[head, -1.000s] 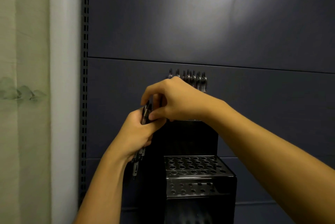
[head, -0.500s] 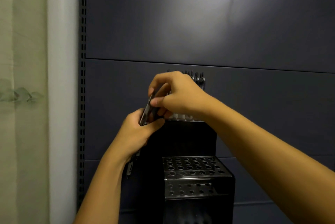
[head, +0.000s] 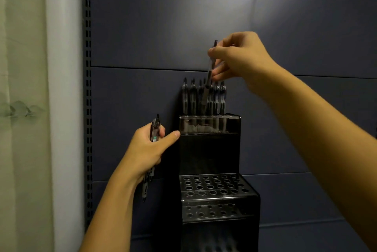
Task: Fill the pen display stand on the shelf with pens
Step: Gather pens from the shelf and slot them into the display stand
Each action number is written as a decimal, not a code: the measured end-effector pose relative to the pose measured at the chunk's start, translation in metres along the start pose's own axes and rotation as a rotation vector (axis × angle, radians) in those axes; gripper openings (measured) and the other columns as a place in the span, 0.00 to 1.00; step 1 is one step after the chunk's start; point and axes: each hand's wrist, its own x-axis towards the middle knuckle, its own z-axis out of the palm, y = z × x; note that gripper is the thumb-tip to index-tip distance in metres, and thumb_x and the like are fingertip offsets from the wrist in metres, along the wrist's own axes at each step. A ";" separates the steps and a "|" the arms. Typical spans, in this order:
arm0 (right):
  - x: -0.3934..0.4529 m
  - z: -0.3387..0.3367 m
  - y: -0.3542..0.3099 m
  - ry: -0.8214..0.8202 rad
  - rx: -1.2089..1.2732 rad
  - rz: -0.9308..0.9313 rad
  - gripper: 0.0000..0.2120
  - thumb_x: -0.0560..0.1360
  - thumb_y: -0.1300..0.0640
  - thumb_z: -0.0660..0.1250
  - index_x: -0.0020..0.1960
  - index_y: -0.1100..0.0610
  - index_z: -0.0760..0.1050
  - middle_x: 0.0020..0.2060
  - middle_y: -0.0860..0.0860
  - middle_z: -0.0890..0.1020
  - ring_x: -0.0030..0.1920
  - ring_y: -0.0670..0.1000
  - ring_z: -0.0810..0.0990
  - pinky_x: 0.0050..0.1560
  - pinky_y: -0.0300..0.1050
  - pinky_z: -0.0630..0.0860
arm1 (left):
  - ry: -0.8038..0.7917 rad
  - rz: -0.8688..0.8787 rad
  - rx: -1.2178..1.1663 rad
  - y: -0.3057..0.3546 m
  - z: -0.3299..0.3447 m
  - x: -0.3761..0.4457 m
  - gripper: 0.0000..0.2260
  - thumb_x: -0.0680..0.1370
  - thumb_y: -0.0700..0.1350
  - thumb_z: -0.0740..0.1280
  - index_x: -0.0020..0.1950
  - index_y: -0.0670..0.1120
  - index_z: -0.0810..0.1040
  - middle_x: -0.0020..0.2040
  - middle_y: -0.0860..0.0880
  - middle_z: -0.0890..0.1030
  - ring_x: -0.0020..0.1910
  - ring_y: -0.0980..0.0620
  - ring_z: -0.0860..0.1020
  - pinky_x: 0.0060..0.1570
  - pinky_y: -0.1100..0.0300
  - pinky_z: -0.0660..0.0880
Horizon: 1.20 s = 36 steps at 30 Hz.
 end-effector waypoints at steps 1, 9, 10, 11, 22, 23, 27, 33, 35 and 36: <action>0.004 -0.003 0.003 0.024 -0.062 -0.006 0.04 0.76 0.64 0.71 0.44 0.62 0.77 0.32 0.59 0.81 0.31 0.59 0.84 0.35 0.52 0.84 | 0.004 -0.005 -0.007 0.000 0.000 0.000 0.14 0.76 0.47 0.74 0.41 0.45 0.70 0.27 0.51 0.64 0.24 0.54 0.61 0.23 0.61 0.61; 0.008 -0.013 0.023 0.102 -0.313 -0.028 0.11 0.76 0.66 0.70 0.51 0.75 0.77 0.40 0.68 0.84 0.35 0.61 0.86 0.33 0.47 0.84 | 0.070 -0.057 -0.090 0.002 0.001 0.000 0.13 0.82 0.44 0.66 0.38 0.47 0.69 0.27 0.52 0.65 0.24 0.55 0.61 0.25 0.60 0.58; 0.009 -0.013 0.025 0.102 -0.324 -0.028 0.11 0.76 0.66 0.70 0.52 0.75 0.77 0.41 0.68 0.84 0.35 0.61 0.86 0.33 0.47 0.84 | 0.069 -0.057 -0.088 0.002 0.001 0.000 0.13 0.82 0.44 0.66 0.38 0.47 0.69 0.27 0.52 0.65 0.24 0.55 0.61 0.24 0.60 0.58; 0.010 -0.012 0.026 0.101 -0.335 -0.025 0.12 0.77 0.65 0.70 0.53 0.75 0.77 0.41 0.68 0.84 0.35 0.61 0.86 0.33 0.47 0.84 | 0.068 -0.058 -0.085 0.001 0.001 0.000 0.13 0.82 0.44 0.66 0.38 0.47 0.69 0.27 0.52 0.65 0.24 0.55 0.61 0.25 0.60 0.58; 0.006 -0.002 0.041 -0.021 -0.432 0.109 0.07 0.77 0.64 0.72 0.48 0.69 0.79 0.39 0.65 0.84 0.35 0.60 0.87 0.37 0.52 0.86 | 0.026 -0.075 -0.022 -0.006 -0.001 0.003 0.12 0.81 0.39 0.66 0.40 0.45 0.68 0.28 0.50 0.63 0.24 0.53 0.59 0.26 0.60 0.57; 0.005 -0.001 0.043 -0.021 -0.442 0.112 0.07 0.77 0.63 0.72 0.47 0.69 0.79 0.39 0.65 0.85 0.35 0.60 0.87 0.38 0.53 0.86 | 0.024 -0.073 -0.014 -0.006 -0.001 0.003 0.11 0.81 0.38 0.65 0.41 0.45 0.68 0.27 0.50 0.63 0.24 0.53 0.59 0.26 0.60 0.57; 0.006 -0.002 0.045 0.004 -0.452 0.124 0.10 0.76 0.61 0.73 0.44 0.69 0.80 0.37 0.64 0.85 0.35 0.60 0.87 0.40 0.54 0.86 | 0.015 -0.072 -0.001 -0.007 -0.001 0.003 0.12 0.80 0.37 0.66 0.40 0.46 0.67 0.27 0.51 0.63 0.24 0.54 0.59 0.26 0.60 0.57; 0.007 0.001 0.043 0.002 -0.486 0.146 0.13 0.77 0.60 0.74 0.49 0.71 0.80 0.37 0.63 0.85 0.34 0.59 0.87 0.41 0.54 0.86 | 0.006 -0.084 0.011 -0.009 0.001 0.005 0.11 0.78 0.34 0.66 0.41 0.46 0.68 0.27 0.53 0.64 0.24 0.55 0.60 0.25 0.60 0.58; 0.007 0.002 0.042 0.000 -0.500 0.144 0.13 0.77 0.60 0.74 0.49 0.71 0.80 0.37 0.63 0.85 0.33 0.59 0.86 0.41 0.54 0.86 | 0.003 -0.084 0.013 -0.009 0.001 0.005 0.11 0.78 0.34 0.66 0.41 0.46 0.68 0.27 0.53 0.64 0.24 0.55 0.60 0.25 0.60 0.58; 0.007 0.002 0.042 0.001 -0.510 0.141 0.13 0.76 0.60 0.74 0.49 0.72 0.80 0.36 0.64 0.85 0.33 0.59 0.86 0.41 0.54 0.86 | 0.002 -0.084 0.015 -0.009 0.001 0.005 0.11 0.78 0.34 0.66 0.41 0.47 0.68 0.27 0.53 0.64 0.24 0.55 0.60 0.25 0.60 0.58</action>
